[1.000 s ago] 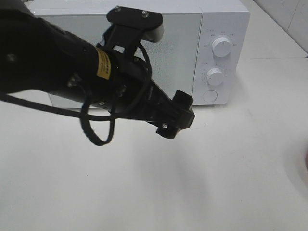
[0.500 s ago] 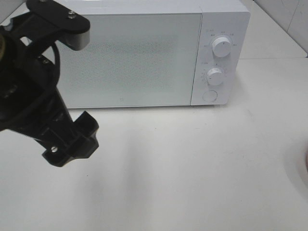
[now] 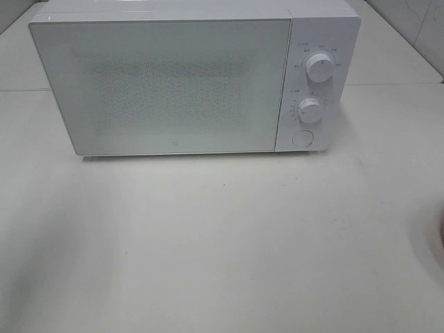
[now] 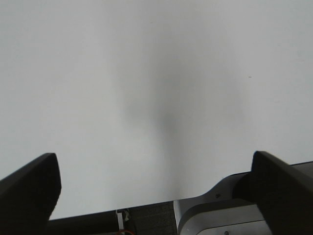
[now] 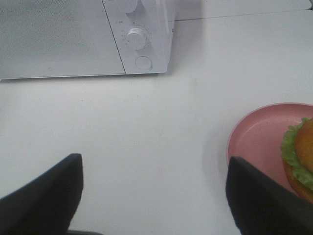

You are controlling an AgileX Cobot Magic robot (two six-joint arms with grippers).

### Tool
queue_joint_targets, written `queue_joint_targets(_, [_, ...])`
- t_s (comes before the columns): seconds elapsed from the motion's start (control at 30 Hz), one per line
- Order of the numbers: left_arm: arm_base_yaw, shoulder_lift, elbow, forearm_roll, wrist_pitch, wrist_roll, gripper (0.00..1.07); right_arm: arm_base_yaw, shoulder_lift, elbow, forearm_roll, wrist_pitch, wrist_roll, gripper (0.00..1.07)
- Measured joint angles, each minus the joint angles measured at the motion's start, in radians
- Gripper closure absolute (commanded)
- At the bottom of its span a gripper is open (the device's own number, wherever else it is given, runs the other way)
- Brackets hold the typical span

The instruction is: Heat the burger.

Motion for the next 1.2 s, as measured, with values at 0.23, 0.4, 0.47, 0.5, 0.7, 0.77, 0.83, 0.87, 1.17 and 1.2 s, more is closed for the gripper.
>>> queue_joint_targets(0.23, [0.185, -0.099, 0.0, -0.018, 0.021, 0.014, 0.08, 0.0, 0.0, 0.0, 0.0, 0.0, 0.0, 0.32])
queue_joint_targets(0.4, [0.206, -0.272, 0.045, -0.025, 0.026, 0.01, 0.08, 0.0, 0.0, 0.0, 0.0, 0.0, 0.0, 0.32])
queue_joint_targets(0.47, [0.206, -0.303, 0.065, -0.025, 0.026, 0.01, 0.08, 0.0, 0.0, 0.0, 0.0, 0.0, 0.0, 0.32])
queue_joint_targets(0.5, [0.206, -0.303, 0.065, -0.025, 0.026, 0.01, 0.08, 0.0, 0.0, 0.0, 0.0, 0.0, 0.0, 0.32])
queue_joint_targets(0.7, [0.206, -0.547, 0.25, 0.005, 0.02, 0.01, 0.08, 0.0, 0.0, 0.0, 0.0, 0.0, 0.0, 0.32])
queue_joint_targets(0.77, [0.206, -0.654, 0.335, 0.014, 0.003, 0.01, 0.08, 0.0, 0.0, 0.0, 0.0, 0.0, 0.0, 0.32])
queue_joint_targets(0.83, [0.206, -0.684, 0.355, 0.017, -0.001, 0.01, 0.08, 0.0, 0.0, 0.0, 0.0, 0.0, 0.0, 0.32])
queue_joint_targets(0.87, [0.206, -0.754, 0.396, 0.025, -0.012, 0.01, 0.08, 0.0, 0.0, 0.0, 0.0, 0.0, 0.0, 0.32])
queue_joint_targets(1.17, [0.206, -0.978, 0.475, 0.031, -0.014, 0.01, 0.08, 0.0, 0.0, 0.0, 0.0, 0.0, 0.0, 0.32])
queue_joint_targets(1.2, [0.206, -1.006, 0.475, 0.031, -0.015, 0.01, 0.08, 0.0, 0.0, 0.0, 0.0, 0.0, 0.0, 0.32])
